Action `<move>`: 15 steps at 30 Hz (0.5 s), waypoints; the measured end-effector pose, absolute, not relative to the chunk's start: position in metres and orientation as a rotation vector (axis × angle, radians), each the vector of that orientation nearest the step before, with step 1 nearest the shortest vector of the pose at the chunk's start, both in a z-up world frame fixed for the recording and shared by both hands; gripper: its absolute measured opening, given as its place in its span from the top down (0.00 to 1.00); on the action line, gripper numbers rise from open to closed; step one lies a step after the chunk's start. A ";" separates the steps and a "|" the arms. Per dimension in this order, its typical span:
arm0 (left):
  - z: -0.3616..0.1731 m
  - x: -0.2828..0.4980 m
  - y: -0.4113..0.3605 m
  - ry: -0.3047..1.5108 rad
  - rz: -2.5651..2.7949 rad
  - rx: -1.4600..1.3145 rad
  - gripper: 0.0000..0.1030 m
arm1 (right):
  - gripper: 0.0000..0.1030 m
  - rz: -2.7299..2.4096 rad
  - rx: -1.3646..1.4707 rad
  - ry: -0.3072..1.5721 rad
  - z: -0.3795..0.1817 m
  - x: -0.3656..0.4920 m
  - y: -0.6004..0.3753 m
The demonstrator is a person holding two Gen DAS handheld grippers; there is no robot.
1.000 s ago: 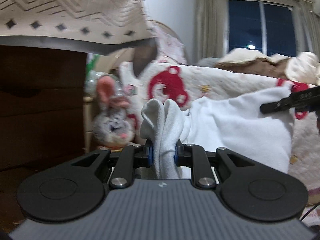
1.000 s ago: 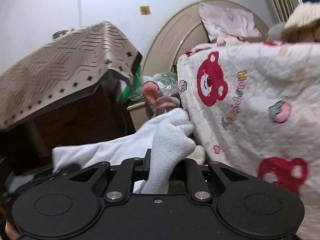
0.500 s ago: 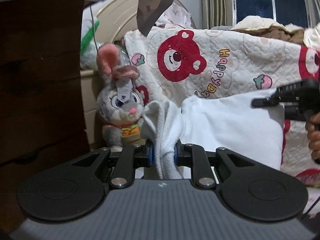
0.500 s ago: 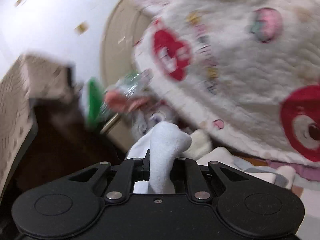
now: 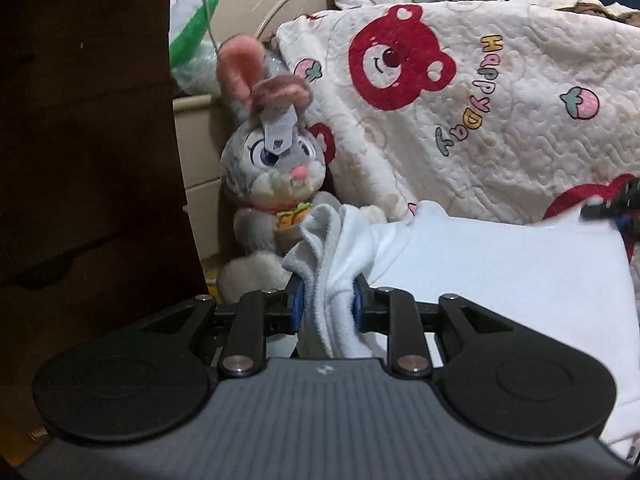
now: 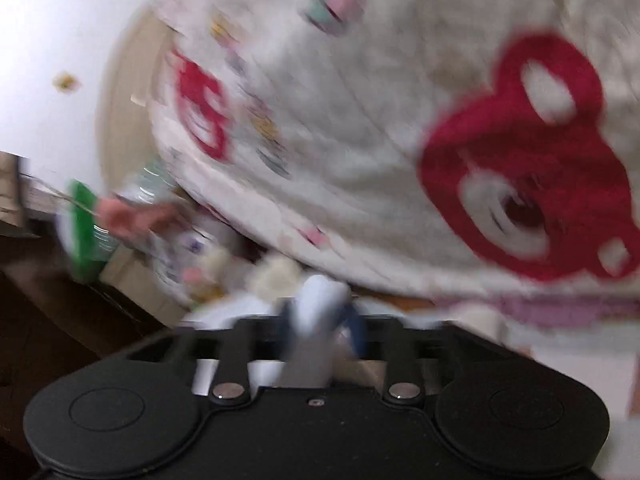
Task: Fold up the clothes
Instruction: 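Pinch the folded shirt with both grippers and lift it off the bed, then carry the folded shirt with both grippers and lay it on the clothes stack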
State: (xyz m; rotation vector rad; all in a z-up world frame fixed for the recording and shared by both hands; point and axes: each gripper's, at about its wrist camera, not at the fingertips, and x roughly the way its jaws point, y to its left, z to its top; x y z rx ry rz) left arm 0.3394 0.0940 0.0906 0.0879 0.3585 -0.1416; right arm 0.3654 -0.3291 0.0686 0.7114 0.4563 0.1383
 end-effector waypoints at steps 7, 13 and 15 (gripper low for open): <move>0.083 0.345 0.117 0.417 -0.126 -0.055 0.69 | 0.87 0.114 0.394 0.453 0.090 0.382 -0.309; 0.095 0.318 0.133 0.227 0.100 -0.019 0.55 | 0.58 -0.016 0.339 0.447 0.081 0.374 -0.307; 0.106 0.318 0.136 0.218 0.036 -0.024 0.55 | 0.58 -0.034 0.292 0.403 0.094 0.365 -0.305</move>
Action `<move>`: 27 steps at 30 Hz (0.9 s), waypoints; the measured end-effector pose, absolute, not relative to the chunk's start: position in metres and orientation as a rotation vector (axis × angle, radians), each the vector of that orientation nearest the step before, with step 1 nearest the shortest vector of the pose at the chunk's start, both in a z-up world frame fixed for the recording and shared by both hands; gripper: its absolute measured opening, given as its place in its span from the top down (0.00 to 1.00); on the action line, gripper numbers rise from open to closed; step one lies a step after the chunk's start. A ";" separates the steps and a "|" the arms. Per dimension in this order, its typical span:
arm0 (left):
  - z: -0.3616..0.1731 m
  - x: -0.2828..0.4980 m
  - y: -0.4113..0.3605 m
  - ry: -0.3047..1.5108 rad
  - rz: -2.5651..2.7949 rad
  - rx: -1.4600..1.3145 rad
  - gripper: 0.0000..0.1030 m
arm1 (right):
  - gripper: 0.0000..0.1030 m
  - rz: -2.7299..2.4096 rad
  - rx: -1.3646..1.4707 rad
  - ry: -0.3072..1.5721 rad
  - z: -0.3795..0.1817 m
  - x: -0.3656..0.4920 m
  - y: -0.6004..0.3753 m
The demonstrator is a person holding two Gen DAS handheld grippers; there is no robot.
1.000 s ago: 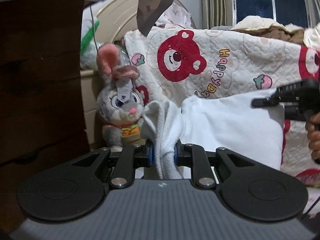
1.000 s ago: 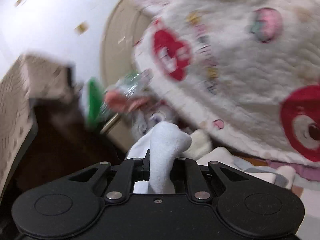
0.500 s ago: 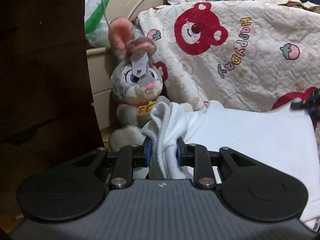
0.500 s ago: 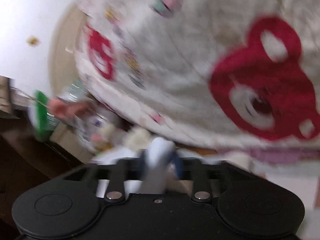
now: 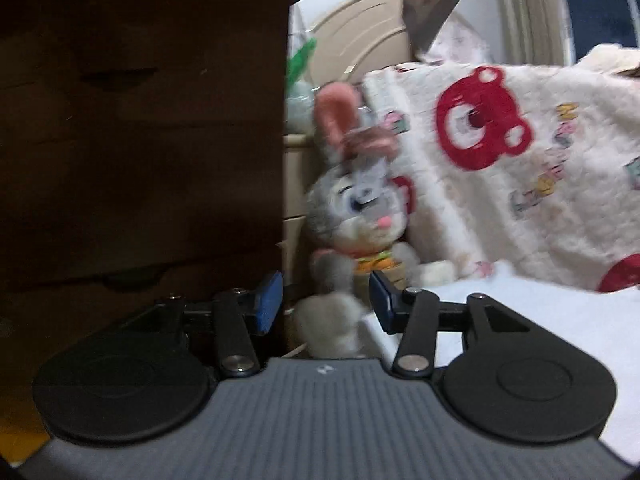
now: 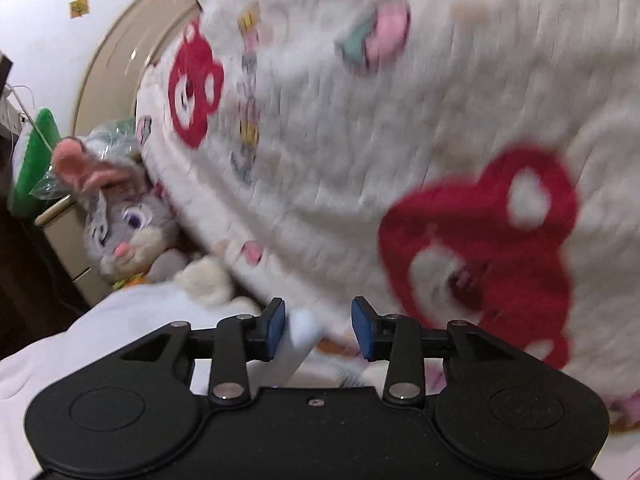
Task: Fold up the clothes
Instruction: 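Carry the folded shirt with both grippers and lay it on the clothes stack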
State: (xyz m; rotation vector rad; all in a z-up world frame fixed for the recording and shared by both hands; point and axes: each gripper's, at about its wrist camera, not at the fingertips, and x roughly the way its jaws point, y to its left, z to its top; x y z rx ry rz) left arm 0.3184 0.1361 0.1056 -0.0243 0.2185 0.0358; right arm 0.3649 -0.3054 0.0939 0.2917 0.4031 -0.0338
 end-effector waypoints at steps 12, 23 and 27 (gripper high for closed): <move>0.055 0.393 0.122 0.540 -0.167 -0.012 0.58 | 0.63 0.273 -0.098 0.462 0.074 0.342 -0.256; 0.040 0.392 0.129 0.527 -0.197 -0.078 0.55 | 0.62 0.229 0.028 0.443 0.041 0.351 -0.267; 0.037 0.384 0.125 0.514 -0.192 -0.070 0.55 | 0.63 0.222 0.038 0.474 0.033 0.350 -0.269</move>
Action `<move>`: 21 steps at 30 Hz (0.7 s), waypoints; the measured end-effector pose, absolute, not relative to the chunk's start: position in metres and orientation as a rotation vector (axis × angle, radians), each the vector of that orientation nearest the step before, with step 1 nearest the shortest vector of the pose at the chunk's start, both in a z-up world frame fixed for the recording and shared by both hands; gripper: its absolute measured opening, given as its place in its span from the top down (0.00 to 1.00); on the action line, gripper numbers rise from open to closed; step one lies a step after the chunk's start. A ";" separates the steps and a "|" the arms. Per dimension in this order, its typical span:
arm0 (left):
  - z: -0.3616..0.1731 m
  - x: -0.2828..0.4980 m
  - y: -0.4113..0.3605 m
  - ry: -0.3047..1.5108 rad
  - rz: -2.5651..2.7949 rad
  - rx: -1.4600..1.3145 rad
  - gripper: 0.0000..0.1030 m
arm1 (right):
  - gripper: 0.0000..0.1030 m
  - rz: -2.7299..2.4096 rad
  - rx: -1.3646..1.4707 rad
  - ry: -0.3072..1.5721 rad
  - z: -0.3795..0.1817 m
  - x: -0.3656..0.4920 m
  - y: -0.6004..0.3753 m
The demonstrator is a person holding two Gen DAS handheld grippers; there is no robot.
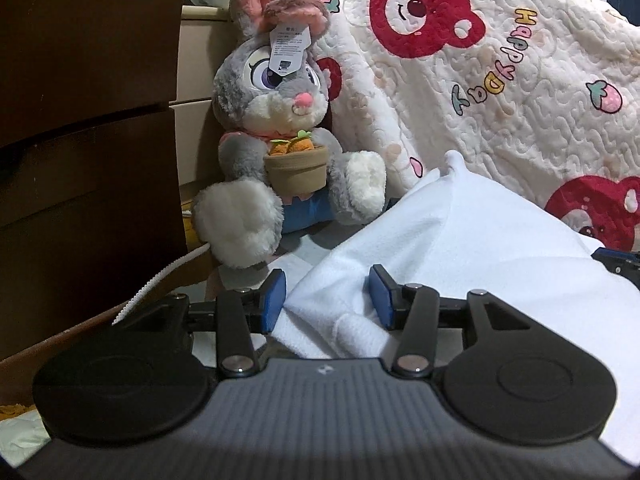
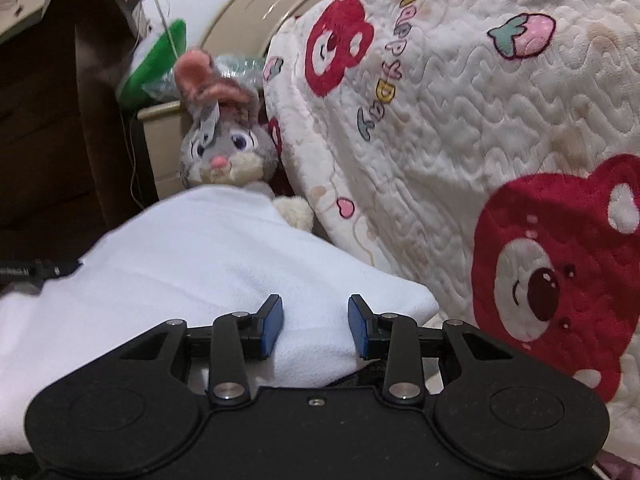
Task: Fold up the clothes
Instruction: 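Carry the folded shirt with both grippers and lay it on the clothes stack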
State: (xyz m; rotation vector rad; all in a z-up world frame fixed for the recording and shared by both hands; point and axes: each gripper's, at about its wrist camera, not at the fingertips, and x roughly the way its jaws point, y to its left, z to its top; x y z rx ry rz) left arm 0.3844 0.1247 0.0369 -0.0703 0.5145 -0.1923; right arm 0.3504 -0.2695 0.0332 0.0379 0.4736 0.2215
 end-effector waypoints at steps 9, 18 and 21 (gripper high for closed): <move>0.066 0.357 0.090 0.437 -0.079 0.127 0.49 | 0.44 0.162 0.034 0.480 0.075 0.325 -0.273; 0.058 0.273 0.019 0.433 -0.239 0.256 0.16 | 0.39 0.139 0.057 0.561 0.080 0.256 -0.298; 0.042 0.262 0.014 0.398 -0.172 0.257 0.15 | 0.37 0.161 0.000 0.550 0.070 0.218 -0.304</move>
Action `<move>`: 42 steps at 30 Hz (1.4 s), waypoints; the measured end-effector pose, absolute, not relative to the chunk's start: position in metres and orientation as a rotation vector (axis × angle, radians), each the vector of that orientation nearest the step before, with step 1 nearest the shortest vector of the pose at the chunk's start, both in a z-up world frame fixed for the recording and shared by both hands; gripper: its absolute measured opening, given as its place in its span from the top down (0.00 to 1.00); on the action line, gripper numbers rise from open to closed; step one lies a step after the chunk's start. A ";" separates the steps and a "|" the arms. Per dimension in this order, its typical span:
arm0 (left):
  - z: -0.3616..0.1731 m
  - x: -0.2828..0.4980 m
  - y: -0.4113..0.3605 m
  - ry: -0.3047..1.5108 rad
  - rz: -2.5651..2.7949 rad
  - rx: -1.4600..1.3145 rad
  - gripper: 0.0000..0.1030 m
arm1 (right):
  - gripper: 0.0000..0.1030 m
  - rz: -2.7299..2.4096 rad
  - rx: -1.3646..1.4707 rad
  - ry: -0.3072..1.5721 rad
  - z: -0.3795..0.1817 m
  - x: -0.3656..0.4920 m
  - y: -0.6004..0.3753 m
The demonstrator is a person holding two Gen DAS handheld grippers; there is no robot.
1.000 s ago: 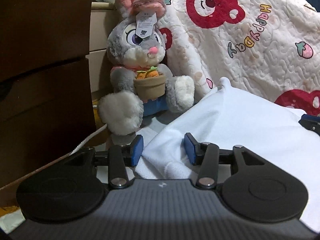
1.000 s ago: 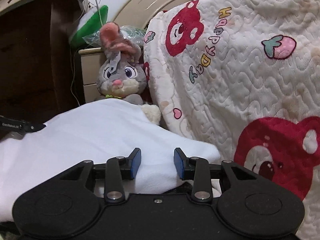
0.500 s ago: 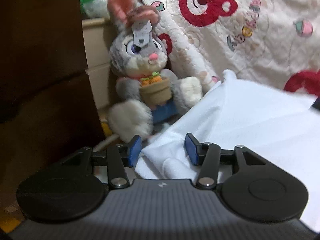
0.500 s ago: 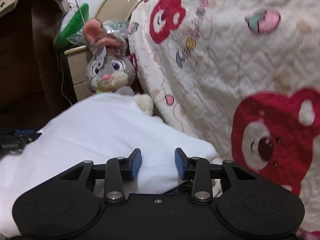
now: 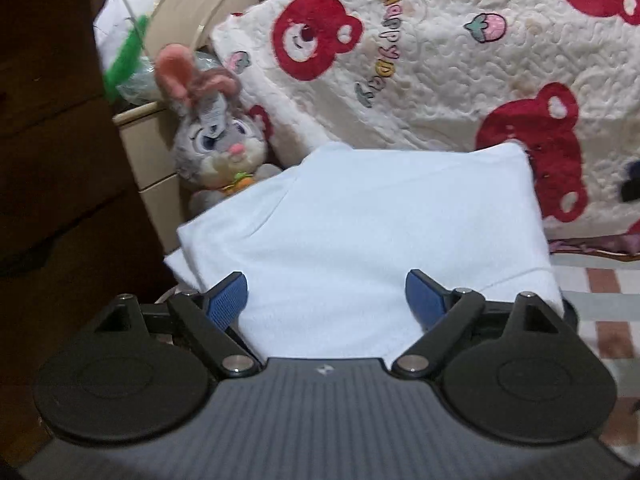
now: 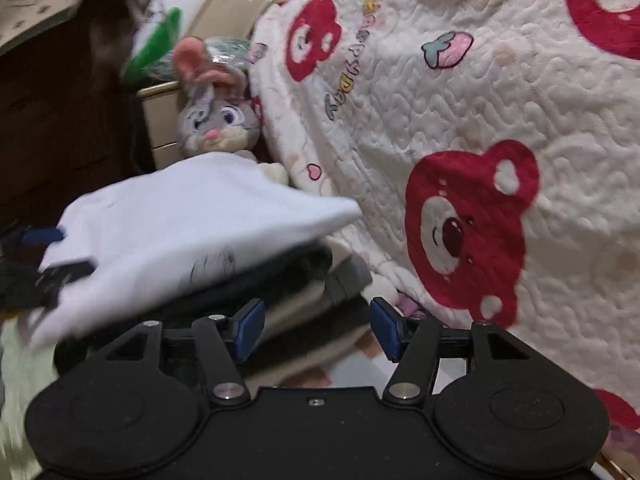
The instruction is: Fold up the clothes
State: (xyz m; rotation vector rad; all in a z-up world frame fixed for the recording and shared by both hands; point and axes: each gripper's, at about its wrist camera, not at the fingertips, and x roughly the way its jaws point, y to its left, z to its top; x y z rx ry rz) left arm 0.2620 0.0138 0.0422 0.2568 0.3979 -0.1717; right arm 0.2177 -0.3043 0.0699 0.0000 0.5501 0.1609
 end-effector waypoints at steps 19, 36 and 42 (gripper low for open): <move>0.036 0.149 -0.023 0.490 -0.111 0.170 0.00 | 0.29 0.163 0.109 0.420 0.021 0.082 -0.303; 0.011 0.060 -0.053 0.612 -0.175 0.266 0.00 | 0.11 0.066 0.089 0.415 0.028 0.007 -0.255; 0.012 0.030 -0.065 0.563 -0.265 0.376 0.00 | 0.11 0.056 0.096 0.465 0.027 -0.017 -0.248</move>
